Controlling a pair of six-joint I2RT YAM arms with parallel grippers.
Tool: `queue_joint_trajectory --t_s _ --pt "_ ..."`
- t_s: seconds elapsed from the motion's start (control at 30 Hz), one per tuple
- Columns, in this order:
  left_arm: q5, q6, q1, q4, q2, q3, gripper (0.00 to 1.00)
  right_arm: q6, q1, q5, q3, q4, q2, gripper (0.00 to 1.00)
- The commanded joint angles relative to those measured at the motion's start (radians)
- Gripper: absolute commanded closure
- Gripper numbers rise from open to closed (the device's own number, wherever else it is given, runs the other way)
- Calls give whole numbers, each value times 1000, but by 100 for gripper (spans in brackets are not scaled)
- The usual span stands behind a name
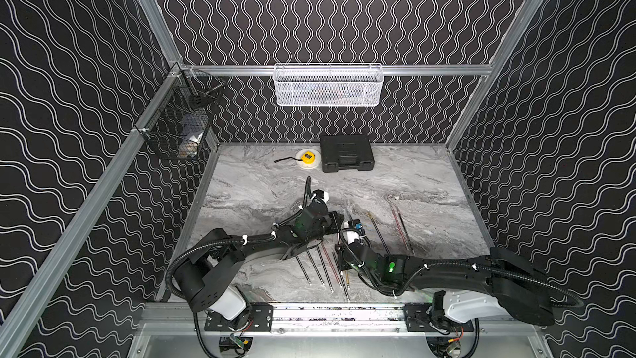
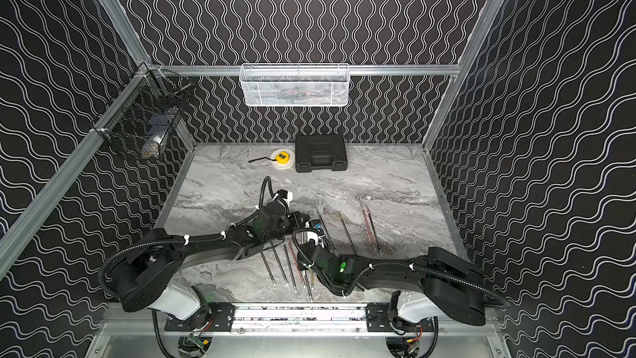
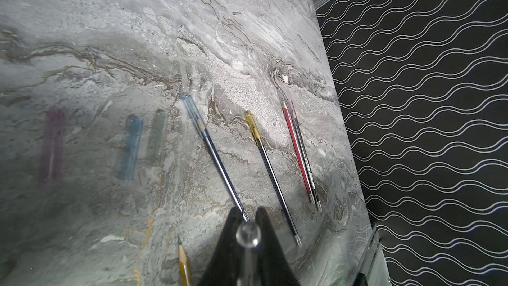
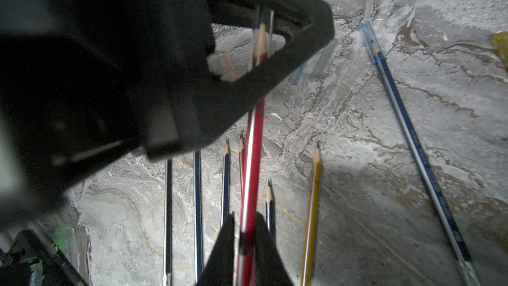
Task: Remove the protective cover of the pencils
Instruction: Remove the protective sleeve from the pencil.
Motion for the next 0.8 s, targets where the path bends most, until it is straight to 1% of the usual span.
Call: queue_joint_trajectory --t_s 0.0,0.3,0.4,0.6,0.77 --pt "-1 -11 7 24 -8 -4 91 -12 0 -6 0 20 -2 100" --pt "10 -20 56 46 22 -8 94 -29 7 -68 -61 54 -54 100" --pt "-21 -23 63 43 34 -7 95 -30 17 -74 -76 49 -75 100" --pt "-30 -38 88 52 81 14 97 -25 25 -78 -102 35 -106 100" --pt "-82 -67 103 32 96 38 98 -18 32 -68 -110 21 -128 100"
